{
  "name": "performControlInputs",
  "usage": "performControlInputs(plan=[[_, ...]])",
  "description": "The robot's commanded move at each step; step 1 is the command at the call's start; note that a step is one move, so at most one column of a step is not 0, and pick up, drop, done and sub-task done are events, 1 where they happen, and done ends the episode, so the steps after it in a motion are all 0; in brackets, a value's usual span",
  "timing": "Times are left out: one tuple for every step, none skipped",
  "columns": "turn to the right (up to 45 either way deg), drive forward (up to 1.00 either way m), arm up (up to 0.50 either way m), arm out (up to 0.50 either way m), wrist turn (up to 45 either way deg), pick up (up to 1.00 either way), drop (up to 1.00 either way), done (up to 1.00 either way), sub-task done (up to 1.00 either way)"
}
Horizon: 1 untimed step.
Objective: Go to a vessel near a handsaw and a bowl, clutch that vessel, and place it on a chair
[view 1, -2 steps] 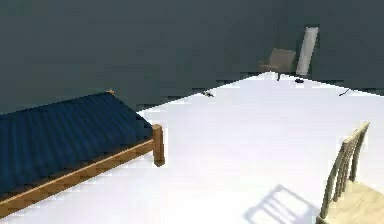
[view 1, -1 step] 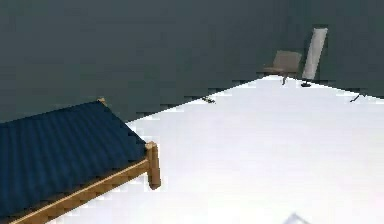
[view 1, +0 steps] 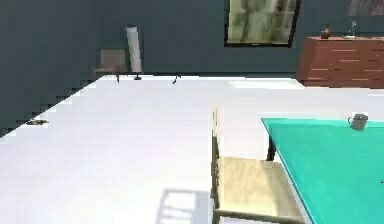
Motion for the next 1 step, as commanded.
performControlInputs(plan=[[45.0, 0.0, 0.0, 0.0, 0.0, 0.0, 0.0, 0.0, 0.0]])
